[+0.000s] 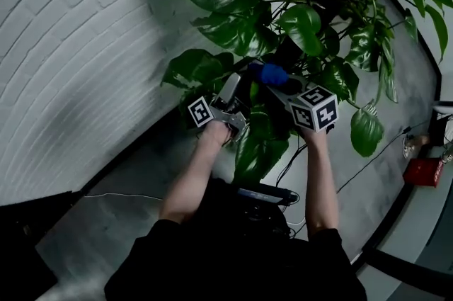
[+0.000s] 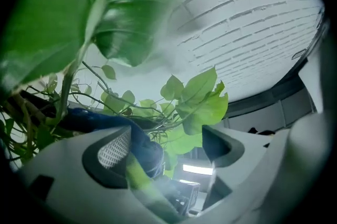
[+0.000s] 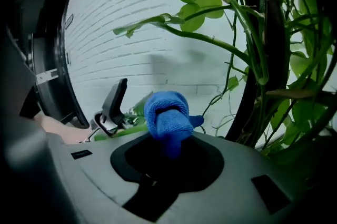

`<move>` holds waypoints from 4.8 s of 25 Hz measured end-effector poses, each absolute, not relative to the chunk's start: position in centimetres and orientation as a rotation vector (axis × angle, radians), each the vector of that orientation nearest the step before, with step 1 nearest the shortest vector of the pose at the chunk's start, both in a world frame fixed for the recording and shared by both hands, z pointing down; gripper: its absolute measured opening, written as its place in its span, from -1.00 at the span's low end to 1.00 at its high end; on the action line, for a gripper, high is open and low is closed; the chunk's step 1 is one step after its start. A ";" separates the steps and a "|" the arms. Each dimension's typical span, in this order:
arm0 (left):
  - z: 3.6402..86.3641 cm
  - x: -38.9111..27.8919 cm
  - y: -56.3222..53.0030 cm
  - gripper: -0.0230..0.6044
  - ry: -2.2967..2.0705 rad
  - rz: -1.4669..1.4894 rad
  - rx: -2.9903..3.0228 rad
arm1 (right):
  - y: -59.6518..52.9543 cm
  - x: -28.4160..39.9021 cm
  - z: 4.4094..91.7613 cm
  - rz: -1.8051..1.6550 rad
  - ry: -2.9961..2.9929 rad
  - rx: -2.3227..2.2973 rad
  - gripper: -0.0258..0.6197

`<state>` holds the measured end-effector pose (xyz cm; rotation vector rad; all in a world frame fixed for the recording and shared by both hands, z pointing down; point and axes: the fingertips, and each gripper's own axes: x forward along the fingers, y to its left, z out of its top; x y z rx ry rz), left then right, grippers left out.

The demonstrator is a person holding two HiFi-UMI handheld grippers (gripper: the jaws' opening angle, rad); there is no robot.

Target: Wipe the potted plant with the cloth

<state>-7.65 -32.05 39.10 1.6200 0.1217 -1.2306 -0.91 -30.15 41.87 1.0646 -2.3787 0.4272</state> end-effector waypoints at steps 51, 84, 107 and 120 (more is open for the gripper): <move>38.6 -8.5 -27.8 0.46 0.122 -1.265 1.630 | -25.8 4.2 33.0 0.224 -2.581 1.366 -0.55; 37.2 -8.7 -22.0 0.46 0.175 -1.183 1.716 | -17.0 1.3 34.3 0.439 -2.814 1.093 -0.54; 37.0 -6.9 -17.2 0.42 0.193 -1.074 1.773 | -16.2 -0.2 42.2 0.327 -2.598 1.044 -0.55; 36.5 -7.7 -15.0 0.43 0.043 -1.036 1.979 | -10.2 -5.0 43.8 0.325 -2.644 0.649 -0.55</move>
